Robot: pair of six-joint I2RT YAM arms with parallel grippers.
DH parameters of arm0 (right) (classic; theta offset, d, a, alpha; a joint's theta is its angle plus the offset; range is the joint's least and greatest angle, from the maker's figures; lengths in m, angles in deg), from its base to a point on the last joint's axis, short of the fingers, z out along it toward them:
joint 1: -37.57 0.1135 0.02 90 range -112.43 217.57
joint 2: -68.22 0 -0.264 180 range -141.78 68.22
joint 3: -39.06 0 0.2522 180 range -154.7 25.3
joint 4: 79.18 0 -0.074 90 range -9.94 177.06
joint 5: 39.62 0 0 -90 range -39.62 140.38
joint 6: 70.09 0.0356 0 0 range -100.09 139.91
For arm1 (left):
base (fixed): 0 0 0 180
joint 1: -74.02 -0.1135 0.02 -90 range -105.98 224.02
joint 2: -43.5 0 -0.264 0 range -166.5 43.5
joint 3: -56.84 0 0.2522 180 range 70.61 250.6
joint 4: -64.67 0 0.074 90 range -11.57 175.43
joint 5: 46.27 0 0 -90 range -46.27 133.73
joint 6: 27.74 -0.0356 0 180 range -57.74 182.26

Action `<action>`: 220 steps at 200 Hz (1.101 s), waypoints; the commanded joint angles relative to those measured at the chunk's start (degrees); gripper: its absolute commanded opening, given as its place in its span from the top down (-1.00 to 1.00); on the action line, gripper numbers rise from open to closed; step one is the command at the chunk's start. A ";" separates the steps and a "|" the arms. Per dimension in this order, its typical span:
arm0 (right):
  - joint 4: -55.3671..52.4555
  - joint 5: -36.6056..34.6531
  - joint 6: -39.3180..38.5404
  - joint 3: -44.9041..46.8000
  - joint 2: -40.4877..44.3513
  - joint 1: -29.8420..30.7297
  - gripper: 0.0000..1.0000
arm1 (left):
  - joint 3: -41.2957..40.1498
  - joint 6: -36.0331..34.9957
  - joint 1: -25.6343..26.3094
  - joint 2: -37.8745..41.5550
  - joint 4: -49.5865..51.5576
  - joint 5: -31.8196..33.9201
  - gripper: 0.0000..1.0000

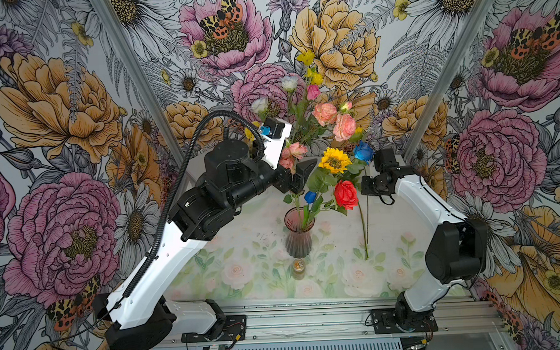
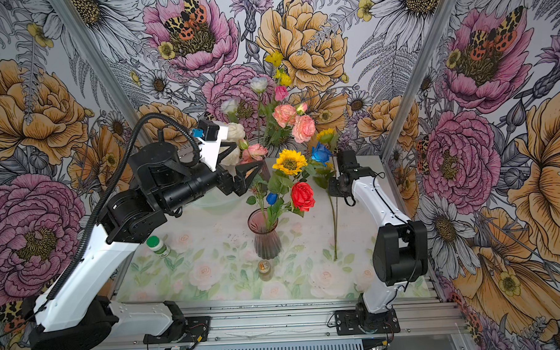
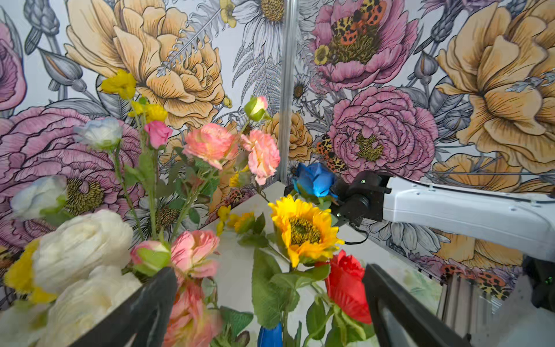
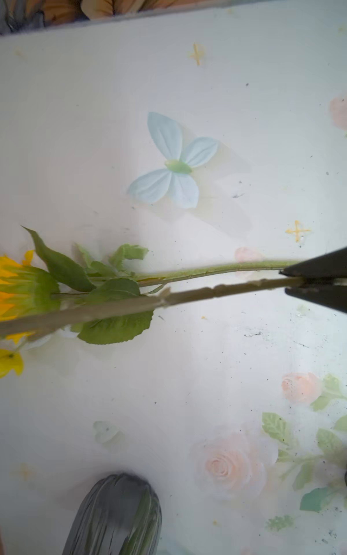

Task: Pick out yellow flowers from the vase
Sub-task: Place the flower at the center of the board.

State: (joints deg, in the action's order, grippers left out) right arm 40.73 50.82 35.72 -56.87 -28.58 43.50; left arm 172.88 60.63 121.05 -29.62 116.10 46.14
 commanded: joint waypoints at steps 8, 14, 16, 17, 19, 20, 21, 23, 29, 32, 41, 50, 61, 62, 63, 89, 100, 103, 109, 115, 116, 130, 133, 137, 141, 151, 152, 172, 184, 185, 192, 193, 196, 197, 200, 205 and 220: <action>2.73 0.96 0.72 -0.17 -3.41 0.46 1.00 | -7.29 2.16 -1.56 6.15 -1.03 4.96 -0.97; 2.78 0.84 0.62 -0.10 -4.25 0.63 1.00 | -9.10 2.59 -1.75 7.22 -1.43 5.17 -0.97; 2.81 0.80 0.62 -0.10 -4.56 0.72 1.00 | -9.68 2.70 -1.80 7.65 -1.63 5.26 -0.97; 2.81 0.75 0.53 -0.14 -4.64 0.73 1.00 | -10.01 2.82 -1.87 7.82 -1.68 5.33 -0.97; 2.80 0.71 0.53 -0.13 -4.94 0.79 1.00 | -10.55 3.00 -1.85 8.11 -1.78 5.43 -0.97; 2.76 0.70 0.49 -0.02 -5.09 0.81 1.00 | -10.93 3.06 -1.85 8.31 -1.88 5.46 -0.97; 2.75 0.61 0.42 -0.06 -5.26 0.87 1.00 | -11.21 3.14 -1.94 8.55 -1.93 5.57 -0.97; 2.85 0.50 0.44 -0.04 -5.54 0.91 1.00 | -11.86 3.37 -1.94 8.93 -2.04 5.71 -0.97; 2.91 0.23 0.32 -0.01 -6.28 1.13 1.00 | -13.69 3.77 -2.00 9.88 -2.59 6.14 -0.97; 2.95 0.04 0.23 0.04 -6.59 1.22 1.00 | -14.72 4.05 -2.09 10.36 -2.83 6.23 -0.97; 3.00 -0.42 0.00 0.08 -7.64 1.50 1.00 | -17.64 4.68 -2.20 11.70 -3.53 6.50 -0.97; 3.17 -0.91 -0.28 0.18 -8.35 1.79 1.00 | -20.66 5.57 -2.29 12.95 -4.73 6.69 -0.97; 3.31 -1.62 -0.62 0.43 -9.33 2.05 1.00 | -23.73 6.42 -2.29 14.32 -6.27 6.41 -0.97; 3.33 -1.69 -0.66 0.48 -9.44 2.06 1.00 | -23.98 6.48 -2.29 14.41 -6.37 6.35 -0.97; 3.34 -1.73 -0.68 0.50 -9.50 2.06 1.00 | -24.19 6.56 -2.29 14.59 -6.46 6.36 -0.97; 3.35 -2.37 -0.97 0.69 -11.43 2.65 1.00 | -27.86 7.58 -2.29 16.27 -6.99 7.13 -0.98; 3.35 -2.65 -1.16 0.85 -12.11 2.90 1.00 | -29.38 7.68 -2.29 16.84 -7.45 7.25 -0.97; 3.35 -2.79 -1.14 0.86 -12.33 3.01 1.00 | -29.75 7.69 -2.29 16.99 -7.55 7.25 -0.97; 3.35 -2.89 -1.22 0.88 -12.70 3.12 1.00 | -30.46 7.69 -2.30 17.20 -7.59 7.43 -0.97; 3.30 -3.11 -1.37 0.97 -13.00 3.19 1.00 | -31.06 7.69 -2.25 17.31 -7.57 7.77 -0.97; 3.32 -3.14 -1.38 0.97 -13.03 3.15 1.00 | -31.16 7.65 -2.27 17.31 -7.59 7.86 -0.97; 3.26 -3.67 -1.48 1.10 -13.78 3.37 1.00 | -32.45 7.39 -2.29 17.81 -7.55 8.77 -0.97; 3.29 -3.74 -1.49 1.05 -13.88 3.45 1.00 | -32.75 7.29 -2.33 17.95 -7.54 8.90 -0.97; 3.22 -3.78 -1.47 0.98 -14.14 3.45 1.00 | -33.06 7.34 -2.31 18.12 -7.60 9.16 -0.97; 3.26 -3.84 -1.43 1.00 -14.35 3.50 1.00 | -33.37 7.34 -2.29 18.30 -7.53 9.18 -0.97; 3.34 -4.03 -1.49 1.05 -14.71 3.55 1.00 | -33.93 7.21 -2.29 18.60 -7.54 9.18 -0.97; 3.34 -4.04 -1.49 0.96 -14.68 3.51 1.00 | -34.00 7.28 -2.29 18.62 -7.58 9.14 -0.97; 3.26 -4.23 -1.48 0.70 -15.76 3.56 0.99 | -34.90 7.04 -2.05 18.81 -7.59 9.16 -0.97; 3.26 -4.33 -1.53 0.59 -16.42 3.65 0.97 | -35.43 6.52 -1.63 18.89 -7.61 11.31 -0.97; 3.26 -4.32 -1.51 0.56 -16.50 3.60 0.97 | -35.50 6.45 -1.61 18.94 -7.66 11.39 -0.97; 3.26 -4.46 -1.52 0.58 -16.68 3.65 0.96 | -35.86 6.09 -1.35 18.98 -7.79 11.76 -0.97; 3.26 -4.48 -1.55 0.55 -16.72 3.65 0.96 | -35.85 6.05 -1.34 18.98 -7.83 11.88 -0.97; 3.26 -4.57 -1.56 0.60 -16.83 3.72 0.96 | -35.96 5.96 -1.20 18.98 -7.91 11.97 -0.97; 3.26 -4.57 -1.57 0.56 -16.88 3.73 0.96 | -36.03 5.99 -1.17 18.98 -7.94 12.03 -0.97; 3.26 -4.66 -1.56 0.59 -16.93 3.77 0.96 | -36.20 5.87 -1.13 18.98 -8.04 12.20 -0.97; 3.26 -4.72 -1.56 0.60 -17.06 3.80 0.95 | -36.33 5.76 -1.03 18.92 -8.06 12.34 -0.97; 3.16 -4.75 -1.64 0.62 -17.41 3.82 0.94 | -36.54 5.60 -0.71 18.66 -8.50 12.13 -0.97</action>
State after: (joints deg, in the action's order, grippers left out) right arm 42.83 47.37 34.83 -56.23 -44.79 46.93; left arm 137.30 66.81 119.65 -11.52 109.43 56.24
